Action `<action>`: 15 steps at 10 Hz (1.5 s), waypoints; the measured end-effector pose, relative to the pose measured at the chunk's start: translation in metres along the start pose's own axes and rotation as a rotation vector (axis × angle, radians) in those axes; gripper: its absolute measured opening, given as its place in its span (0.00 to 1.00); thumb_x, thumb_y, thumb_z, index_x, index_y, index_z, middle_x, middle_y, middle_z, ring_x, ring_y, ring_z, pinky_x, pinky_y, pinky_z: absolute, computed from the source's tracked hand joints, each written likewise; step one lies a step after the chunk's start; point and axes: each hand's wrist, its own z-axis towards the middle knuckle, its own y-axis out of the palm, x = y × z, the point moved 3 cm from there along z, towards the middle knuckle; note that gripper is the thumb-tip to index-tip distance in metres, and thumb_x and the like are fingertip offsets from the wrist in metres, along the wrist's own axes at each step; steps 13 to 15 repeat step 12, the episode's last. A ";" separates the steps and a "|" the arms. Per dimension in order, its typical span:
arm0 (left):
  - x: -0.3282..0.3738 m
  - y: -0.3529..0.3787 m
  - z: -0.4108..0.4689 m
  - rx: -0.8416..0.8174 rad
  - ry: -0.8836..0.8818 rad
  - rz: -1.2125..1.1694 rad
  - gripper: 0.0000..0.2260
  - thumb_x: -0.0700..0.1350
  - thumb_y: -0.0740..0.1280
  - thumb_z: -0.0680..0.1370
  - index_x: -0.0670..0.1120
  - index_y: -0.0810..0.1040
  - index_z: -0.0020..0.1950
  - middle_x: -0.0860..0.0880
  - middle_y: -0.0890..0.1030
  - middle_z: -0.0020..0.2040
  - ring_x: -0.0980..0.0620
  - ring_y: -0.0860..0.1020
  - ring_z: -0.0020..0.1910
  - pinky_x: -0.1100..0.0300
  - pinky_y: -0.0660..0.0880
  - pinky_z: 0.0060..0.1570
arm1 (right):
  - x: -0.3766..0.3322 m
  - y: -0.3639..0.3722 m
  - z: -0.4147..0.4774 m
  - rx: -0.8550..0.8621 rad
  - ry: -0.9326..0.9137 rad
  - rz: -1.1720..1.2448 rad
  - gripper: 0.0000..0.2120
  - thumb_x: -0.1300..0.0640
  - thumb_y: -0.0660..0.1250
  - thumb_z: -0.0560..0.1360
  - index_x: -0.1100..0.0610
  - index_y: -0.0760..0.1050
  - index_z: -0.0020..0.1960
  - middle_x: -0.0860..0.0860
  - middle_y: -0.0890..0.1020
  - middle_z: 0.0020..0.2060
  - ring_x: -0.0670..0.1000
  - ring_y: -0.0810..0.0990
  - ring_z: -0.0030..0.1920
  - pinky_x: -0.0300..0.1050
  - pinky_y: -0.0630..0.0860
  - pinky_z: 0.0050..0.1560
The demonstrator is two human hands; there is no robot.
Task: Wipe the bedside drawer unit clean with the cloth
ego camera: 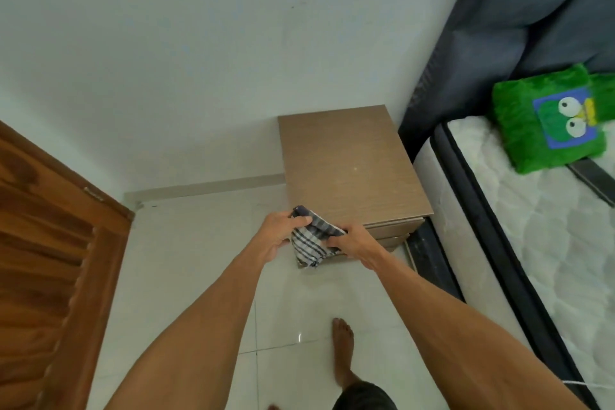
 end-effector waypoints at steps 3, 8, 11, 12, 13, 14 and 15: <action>0.013 0.028 0.090 0.134 -0.034 -0.011 0.10 0.43 0.72 0.74 0.43 0.82 0.54 0.52 0.82 0.42 0.60 0.79 0.37 0.75 0.71 0.27 | 0.013 -0.039 0.102 -0.086 0.170 0.229 0.09 0.60 0.73 0.72 0.58 0.79 0.51 0.53 0.84 0.43 0.53 0.81 0.46 0.45 0.78 0.43; -0.013 0.030 0.202 0.267 -0.123 -0.016 0.14 0.33 0.70 0.74 0.41 0.79 0.59 0.48 0.83 0.47 0.54 0.81 0.39 0.67 0.78 0.30 | 0.038 -0.009 0.239 0.098 0.261 0.311 0.13 0.63 0.69 0.74 0.53 0.74 0.56 0.54 0.83 0.53 0.56 0.82 0.52 0.58 0.81 0.55; -0.018 0.031 0.199 0.217 -0.178 0.098 0.21 0.34 0.68 0.76 0.46 0.74 0.67 0.44 0.79 0.62 0.49 0.77 0.53 0.58 0.73 0.51 | 0.033 -0.017 0.234 0.094 0.240 0.325 0.19 0.65 0.67 0.77 0.56 0.71 0.66 0.51 0.80 0.51 0.51 0.81 0.47 0.47 0.81 0.45; -0.017 0.025 0.181 0.262 -0.180 0.151 0.26 0.37 0.69 0.76 0.45 0.67 0.73 0.44 0.73 0.70 0.46 0.74 0.63 0.55 0.70 0.60 | 0.025 -0.027 0.218 0.100 0.231 0.353 0.21 0.64 0.66 0.78 0.60 0.67 0.70 0.49 0.78 0.46 0.48 0.79 0.45 0.44 0.78 0.44; -0.017 0.025 0.181 0.262 -0.180 0.151 0.26 0.37 0.69 0.76 0.45 0.67 0.73 0.44 0.73 0.70 0.46 0.74 0.63 0.55 0.70 0.60 | 0.025 -0.027 0.218 0.100 0.231 0.353 0.21 0.64 0.66 0.78 0.60 0.67 0.70 0.49 0.78 0.46 0.48 0.79 0.45 0.44 0.78 0.44; -0.017 0.025 0.181 0.262 -0.180 0.151 0.26 0.37 0.69 0.76 0.45 0.67 0.73 0.44 0.73 0.70 0.46 0.74 0.63 0.55 0.70 0.60 | 0.025 -0.027 0.218 0.100 0.231 0.353 0.21 0.64 0.66 0.78 0.60 0.67 0.70 0.49 0.78 0.46 0.48 0.79 0.45 0.44 0.78 0.44; -0.017 0.025 0.181 0.262 -0.180 0.151 0.26 0.37 0.69 0.76 0.45 0.67 0.73 0.44 0.73 0.70 0.46 0.74 0.63 0.55 0.70 0.60 | 0.025 -0.027 0.218 0.100 0.231 0.353 0.21 0.64 0.66 0.78 0.60 0.67 0.70 0.49 0.78 0.46 0.48 0.79 0.45 0.44 0.78 0.44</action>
